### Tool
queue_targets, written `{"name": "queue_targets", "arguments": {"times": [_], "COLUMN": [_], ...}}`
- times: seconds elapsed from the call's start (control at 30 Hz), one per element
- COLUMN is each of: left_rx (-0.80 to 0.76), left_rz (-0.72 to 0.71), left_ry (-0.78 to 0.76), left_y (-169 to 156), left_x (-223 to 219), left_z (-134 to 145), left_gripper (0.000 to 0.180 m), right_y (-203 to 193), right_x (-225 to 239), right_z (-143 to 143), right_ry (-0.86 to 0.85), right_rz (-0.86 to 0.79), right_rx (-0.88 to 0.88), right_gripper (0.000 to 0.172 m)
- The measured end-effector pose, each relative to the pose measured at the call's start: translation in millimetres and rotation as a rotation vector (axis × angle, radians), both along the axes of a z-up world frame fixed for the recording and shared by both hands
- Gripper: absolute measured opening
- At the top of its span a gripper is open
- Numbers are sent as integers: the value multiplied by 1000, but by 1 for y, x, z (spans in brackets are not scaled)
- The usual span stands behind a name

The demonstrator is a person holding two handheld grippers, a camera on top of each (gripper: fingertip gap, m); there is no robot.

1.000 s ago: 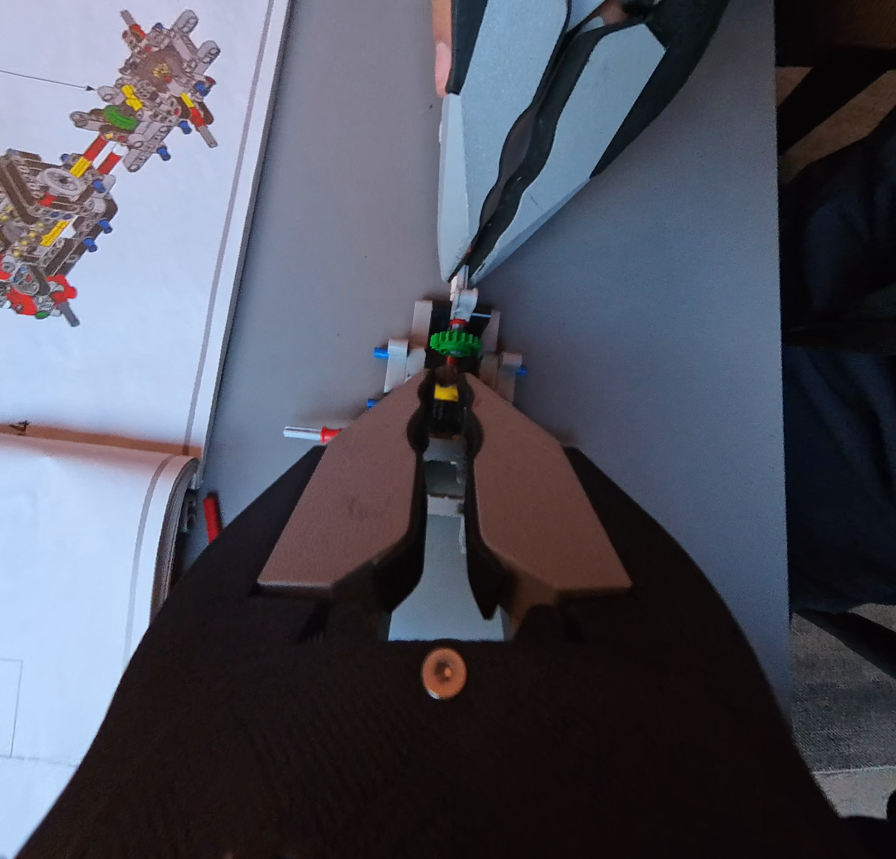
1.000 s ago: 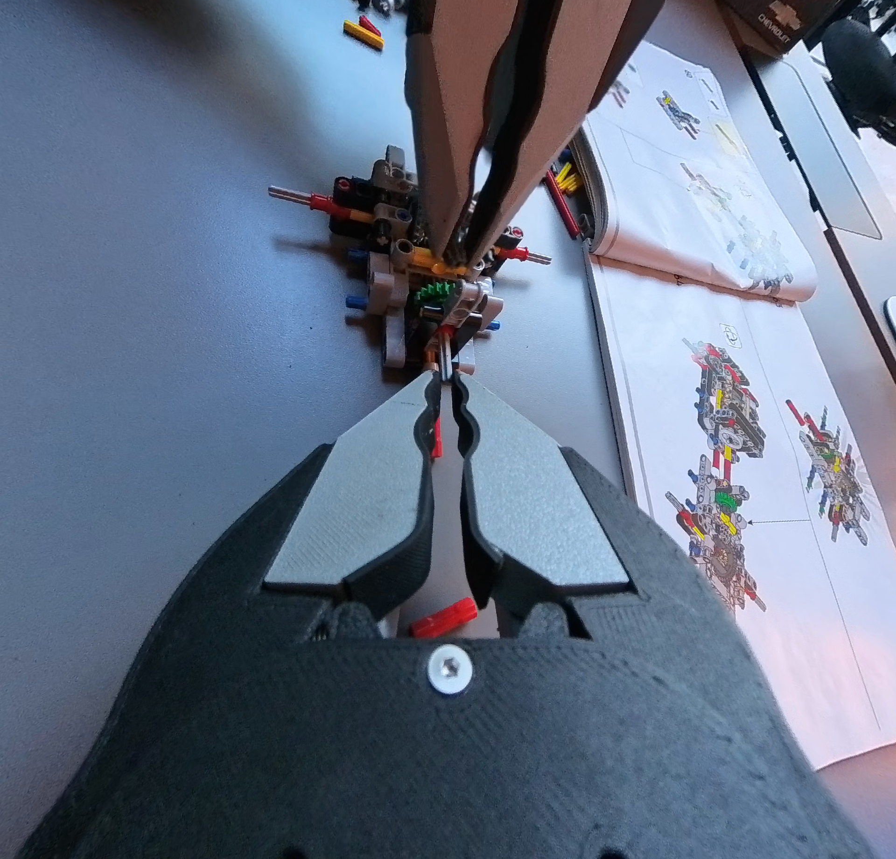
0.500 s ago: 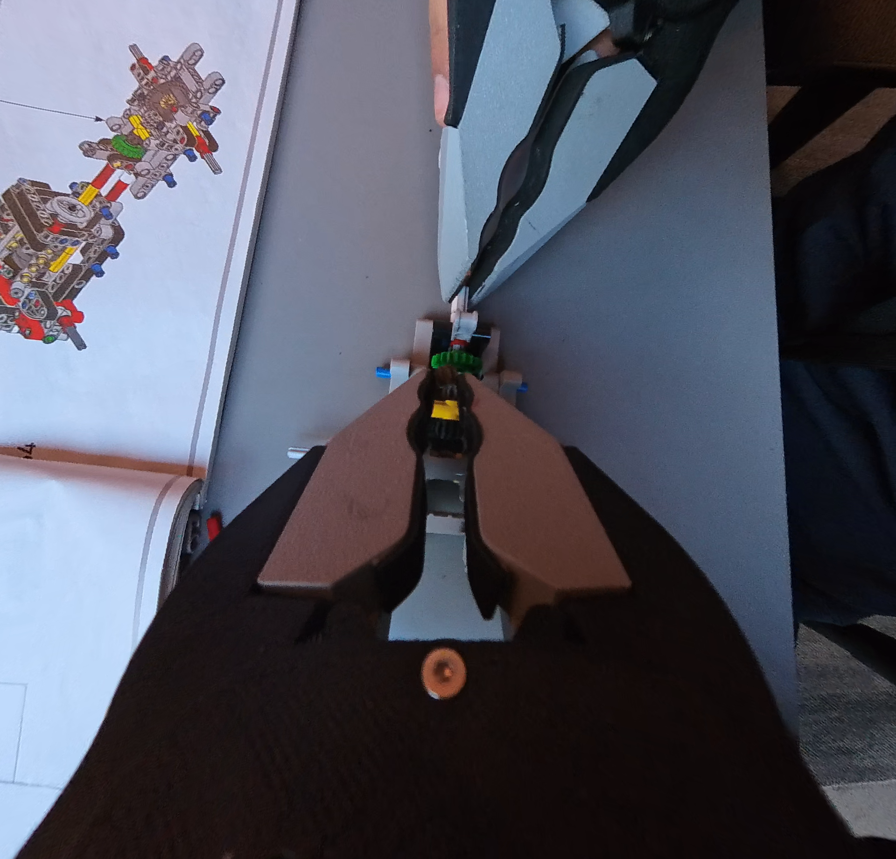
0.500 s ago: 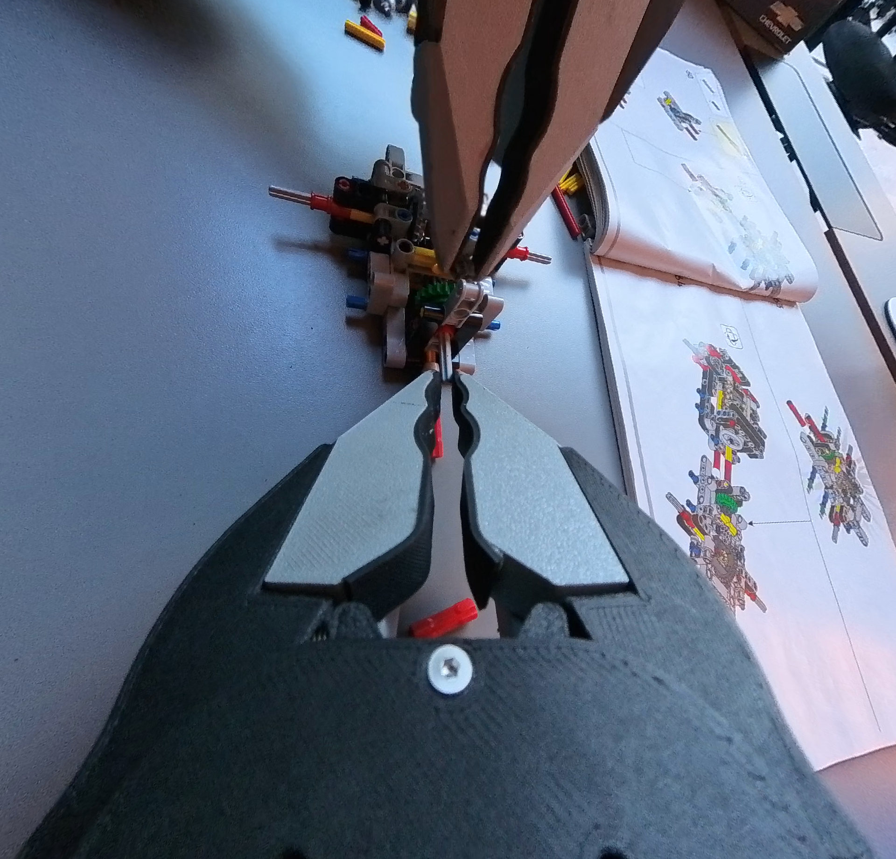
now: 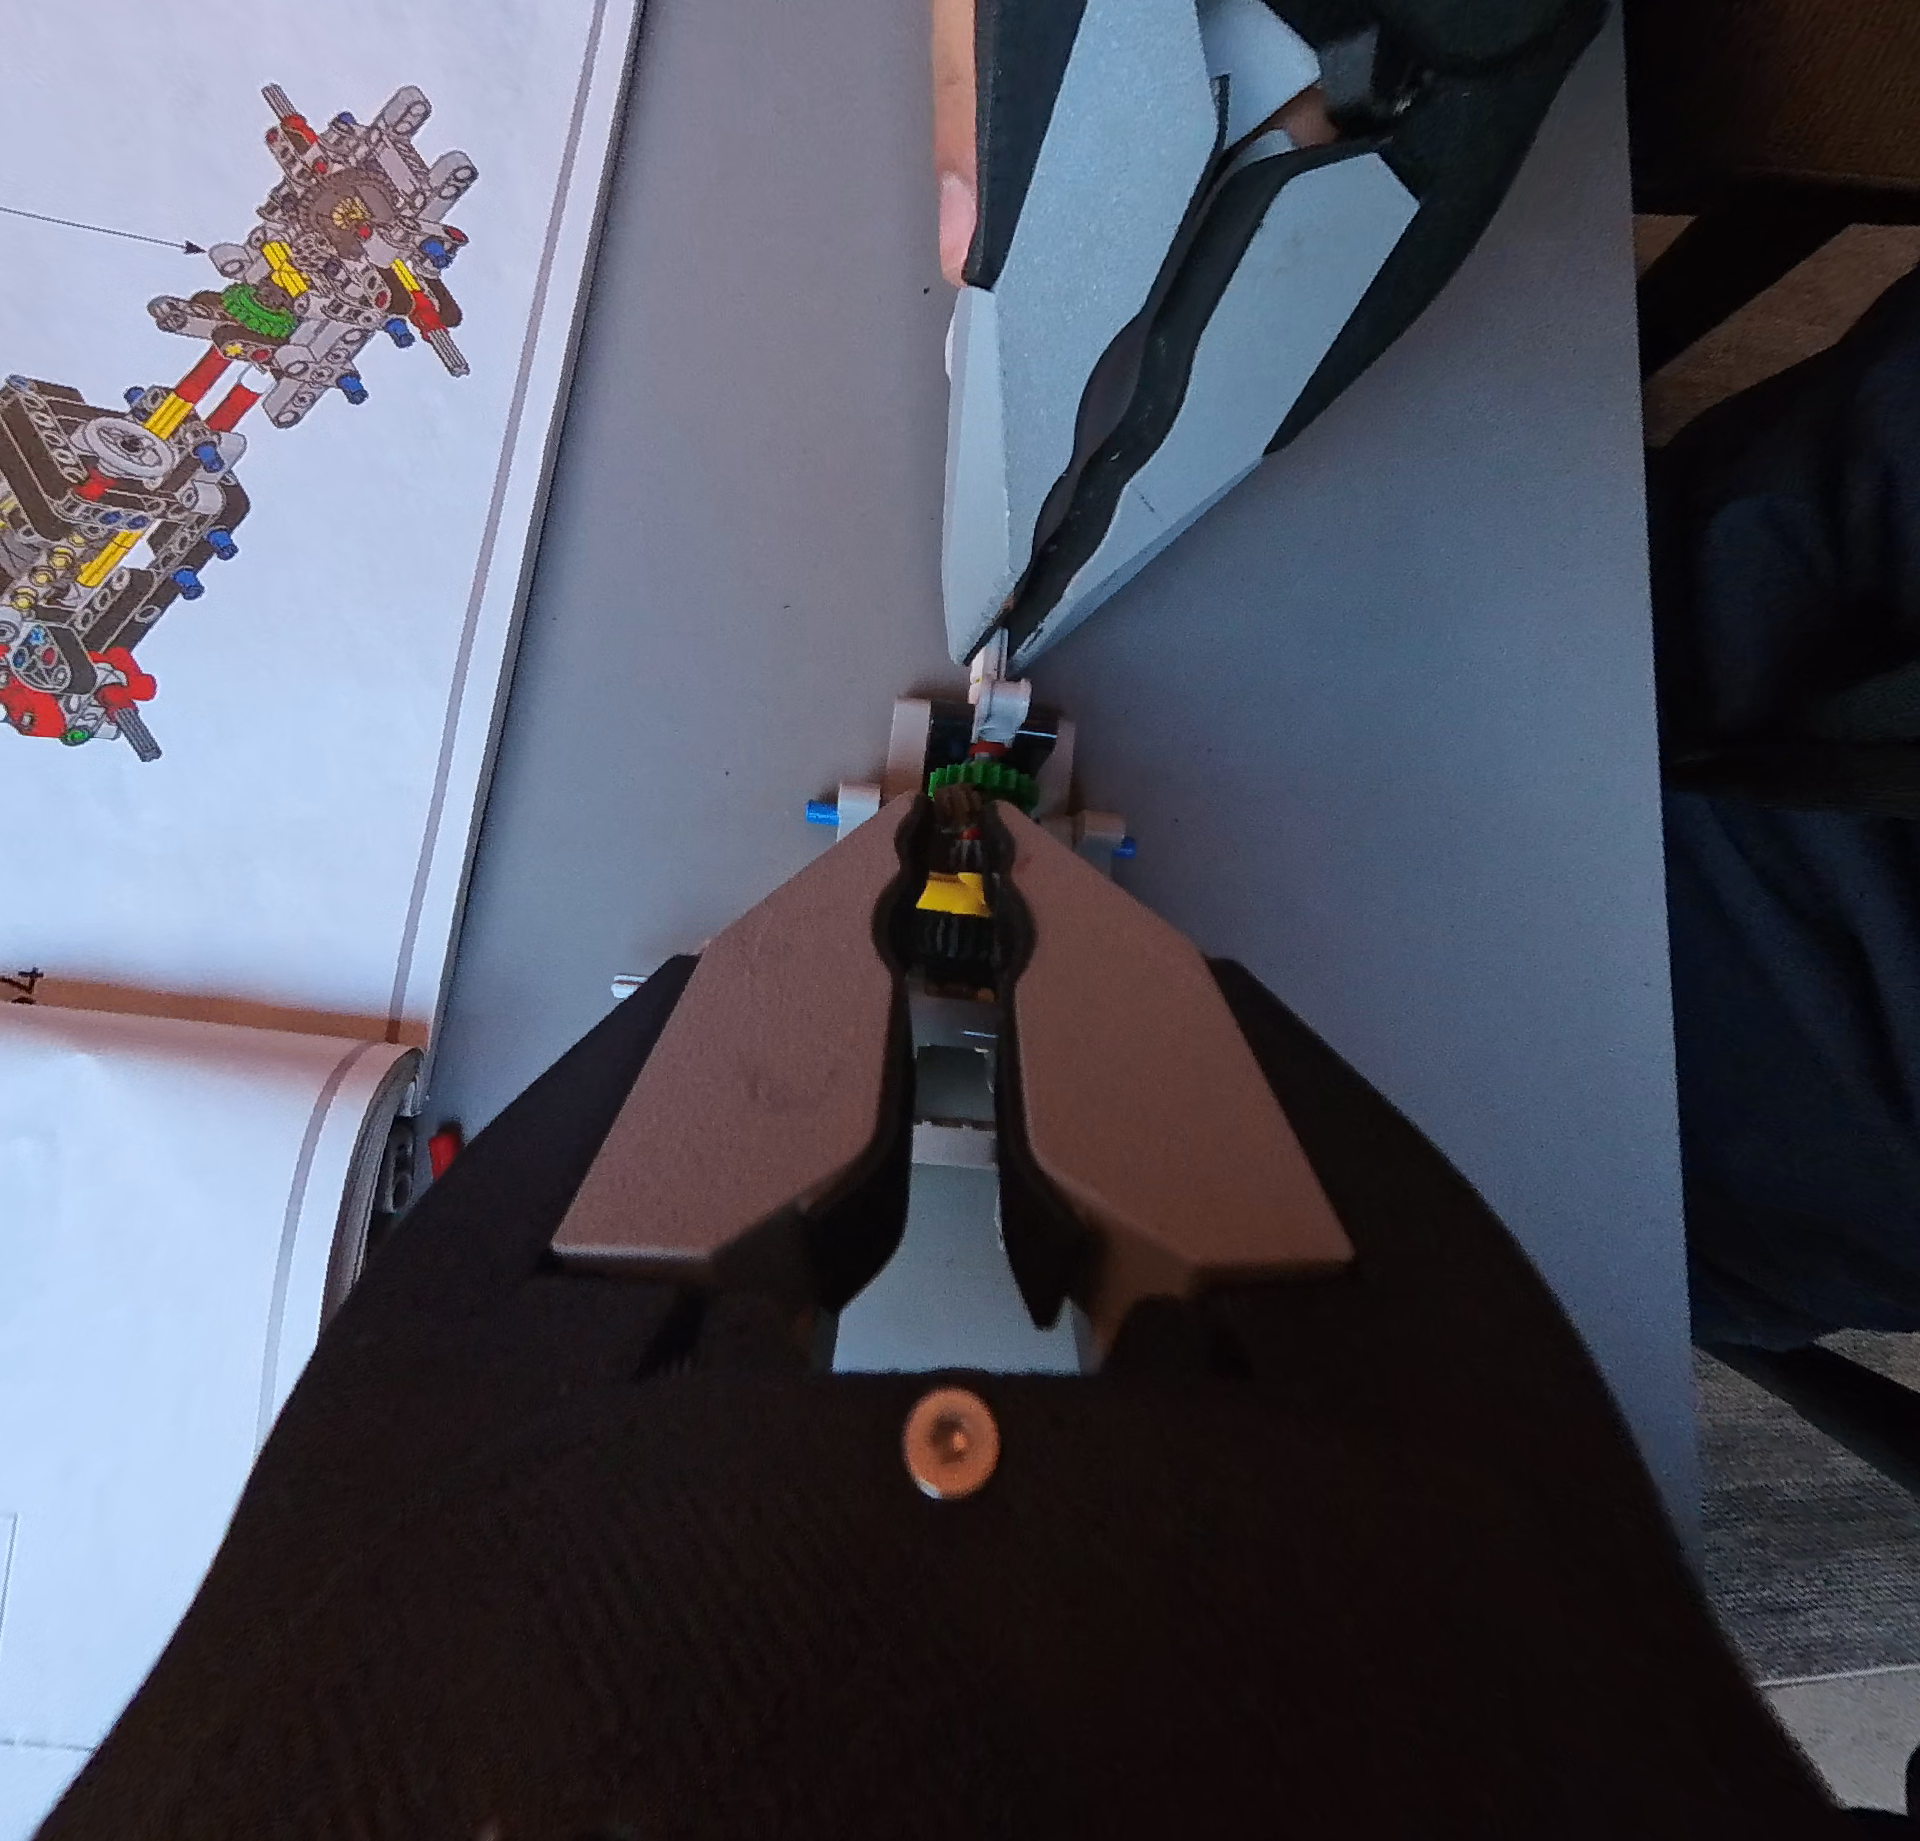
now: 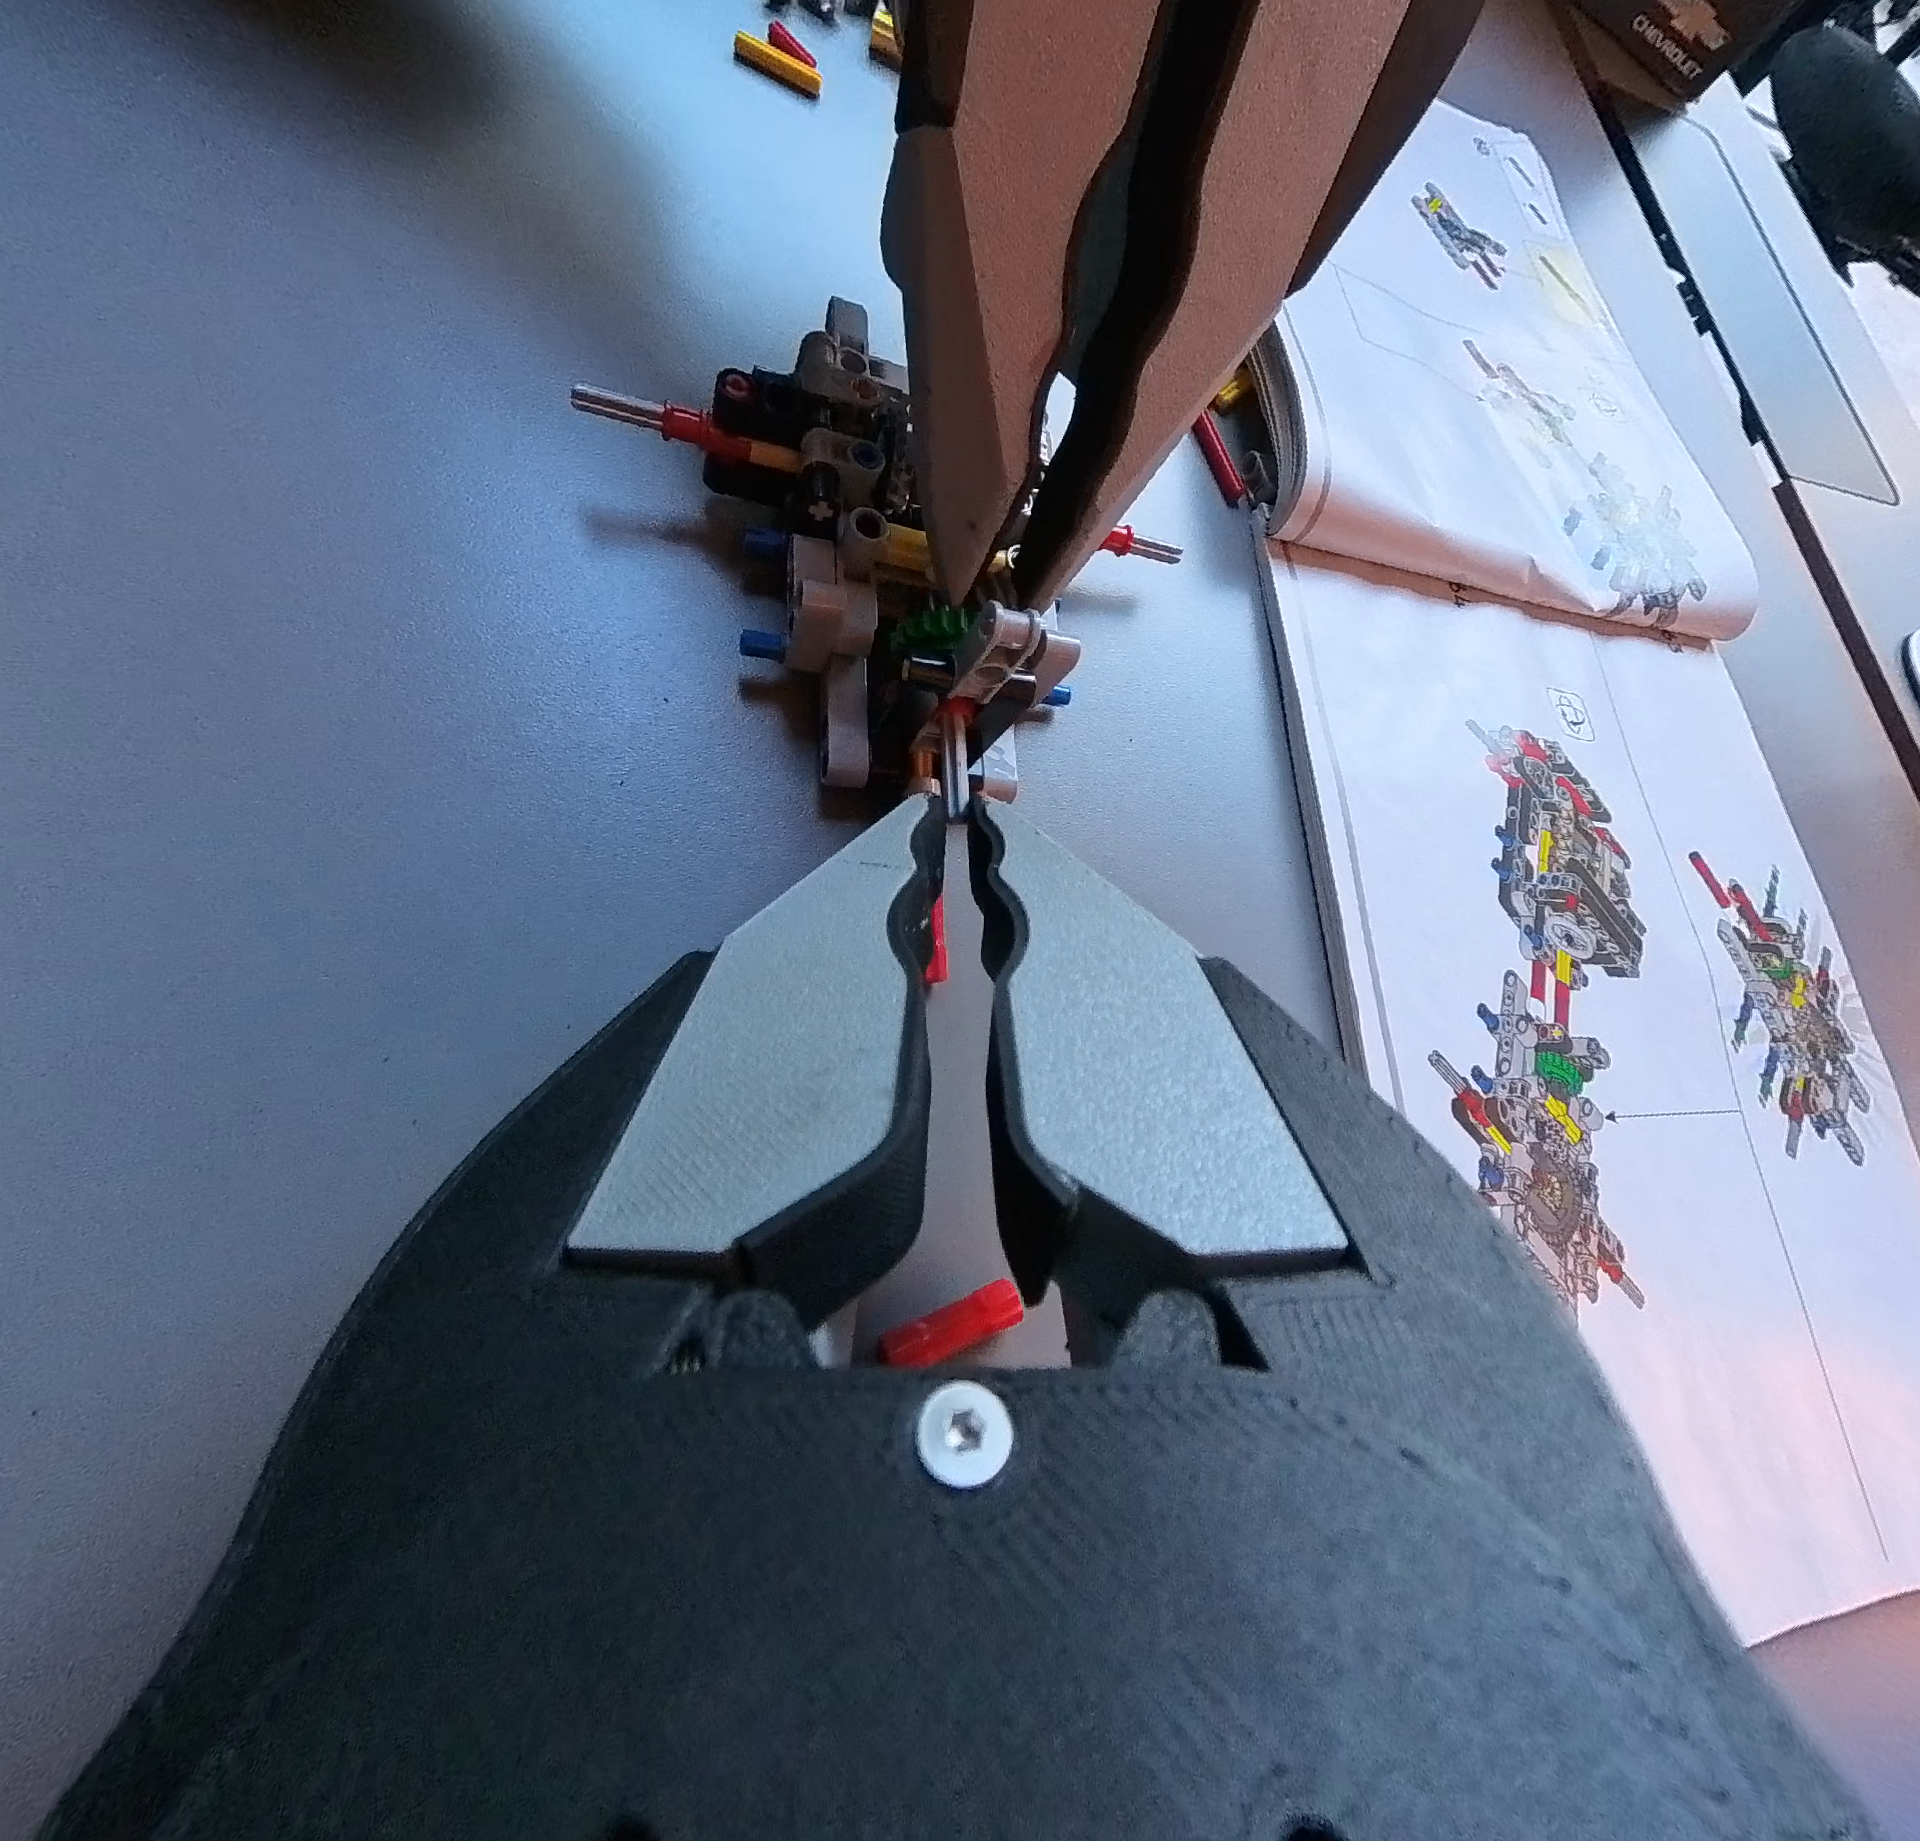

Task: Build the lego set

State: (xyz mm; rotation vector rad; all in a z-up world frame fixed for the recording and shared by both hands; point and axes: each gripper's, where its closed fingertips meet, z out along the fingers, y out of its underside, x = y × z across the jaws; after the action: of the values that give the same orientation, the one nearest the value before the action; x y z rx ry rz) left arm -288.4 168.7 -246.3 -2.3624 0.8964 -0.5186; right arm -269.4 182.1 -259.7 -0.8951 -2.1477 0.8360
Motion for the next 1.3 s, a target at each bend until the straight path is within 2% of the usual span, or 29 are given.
{"name": "queue_targets", "arguments": {"times": [0.9, 1.3], "left_rx": [-4, -33], "left_rz": [21, 7], "left_ry": [-87, -15], "left_y": [4, -7], "left_x": [6, 1], "left_z": [2, -2], "left_gripper": [5, 5], "right_y": [3, 2], "right_x": [0, 0], "right_z": [-2, -1], "right_ry": [-19, 15], "right_rz": [-13, -3], "right_rx": [10, 34], "right_gripper": [0, 0]}}
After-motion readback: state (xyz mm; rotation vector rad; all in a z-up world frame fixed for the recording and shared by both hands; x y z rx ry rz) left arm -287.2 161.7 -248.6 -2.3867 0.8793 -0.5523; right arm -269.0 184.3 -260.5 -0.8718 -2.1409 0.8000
